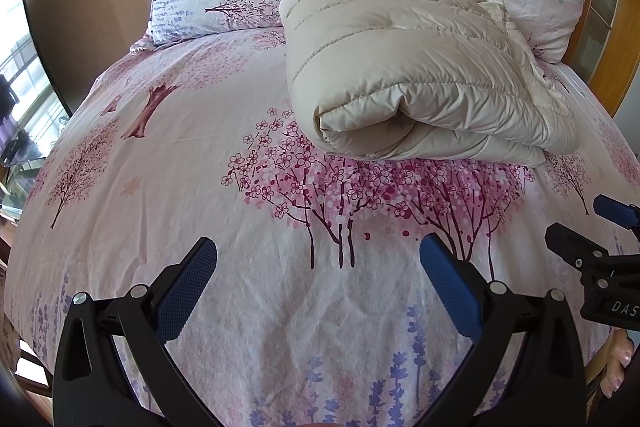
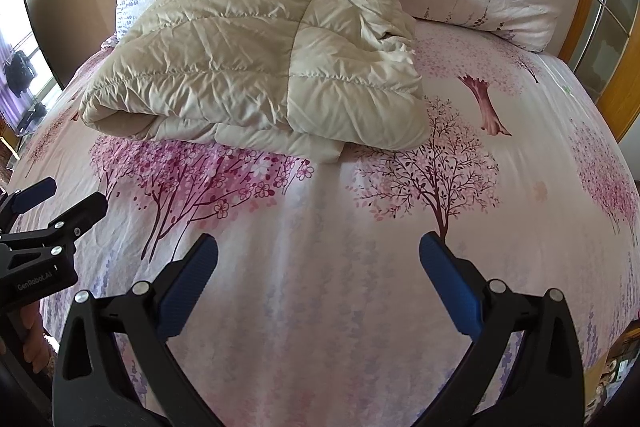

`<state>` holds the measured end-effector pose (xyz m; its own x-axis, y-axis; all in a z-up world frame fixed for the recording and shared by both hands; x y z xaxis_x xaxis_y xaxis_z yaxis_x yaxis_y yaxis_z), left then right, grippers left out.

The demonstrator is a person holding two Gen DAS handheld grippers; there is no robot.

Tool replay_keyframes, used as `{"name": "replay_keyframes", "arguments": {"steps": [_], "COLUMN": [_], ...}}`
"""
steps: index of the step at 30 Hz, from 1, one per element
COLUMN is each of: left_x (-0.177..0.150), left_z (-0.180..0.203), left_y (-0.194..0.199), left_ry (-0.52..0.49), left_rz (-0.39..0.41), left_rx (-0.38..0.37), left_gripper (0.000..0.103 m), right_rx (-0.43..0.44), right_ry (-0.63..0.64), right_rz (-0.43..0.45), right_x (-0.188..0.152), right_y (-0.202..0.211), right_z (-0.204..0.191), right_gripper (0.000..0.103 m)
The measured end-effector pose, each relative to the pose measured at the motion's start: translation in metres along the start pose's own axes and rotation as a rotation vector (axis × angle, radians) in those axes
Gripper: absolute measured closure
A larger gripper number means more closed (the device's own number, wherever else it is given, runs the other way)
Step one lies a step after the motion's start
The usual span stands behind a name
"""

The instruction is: Fold large clothes

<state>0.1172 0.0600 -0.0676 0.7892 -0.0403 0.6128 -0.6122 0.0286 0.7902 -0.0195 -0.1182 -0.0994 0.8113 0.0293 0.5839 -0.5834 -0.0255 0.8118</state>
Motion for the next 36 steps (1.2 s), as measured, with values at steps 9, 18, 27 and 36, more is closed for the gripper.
{"name": "replay_keyframes", "arguments": {"steps": [9, 18, 27, 36], "left_x": [-0.0003, -0.0009, 0.0013, 0.0004], "left_z": [0.0015, 0.0027, 0.0025, 0.0034], "left_y": [-0.0011, -0.0014, -0.0037, -0.0043], "left_ry": [-0.002, 0.001, -0.005, -0.006], "left_rz": [-0.004, -0.009, -0.009, -0.015], "left_rx": [-0.003, -0.008, -0.022, -0.017], "left_gripper": [0.001, 0.001, 0.001, 0.001], "right_rx": [0.003, 0.008, 0.015, 0.015], "right_ry": [-0.001, 0.002, 0.001, -0.002], "right_rz": [-0.001, -0.006, -0.017, -0.019], "right_x": [0.0001, 0.0003, -0.0006, -0.0012], "right_y": [-0.0004, -0.0029, -0.0062, -0.0069], "right_z": [-0.0011, -0.0048, -0.0042, -0.0049], "right_gripper": [0.002, 0.002, 0.002, 0.002]}}
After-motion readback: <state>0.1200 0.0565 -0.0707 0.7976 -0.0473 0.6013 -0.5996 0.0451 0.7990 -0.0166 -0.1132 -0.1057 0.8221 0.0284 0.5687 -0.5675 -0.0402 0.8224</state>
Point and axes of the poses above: each gripper's, at about its wrist camera, not at the fingertips, and y roughly against the way its jaws point, z to its right, x to its top, the point moved 6 cm from there along -y, roughly the way its jaws point, and after that the axes turned 2 degrees about -x, right-handed, at the moved point
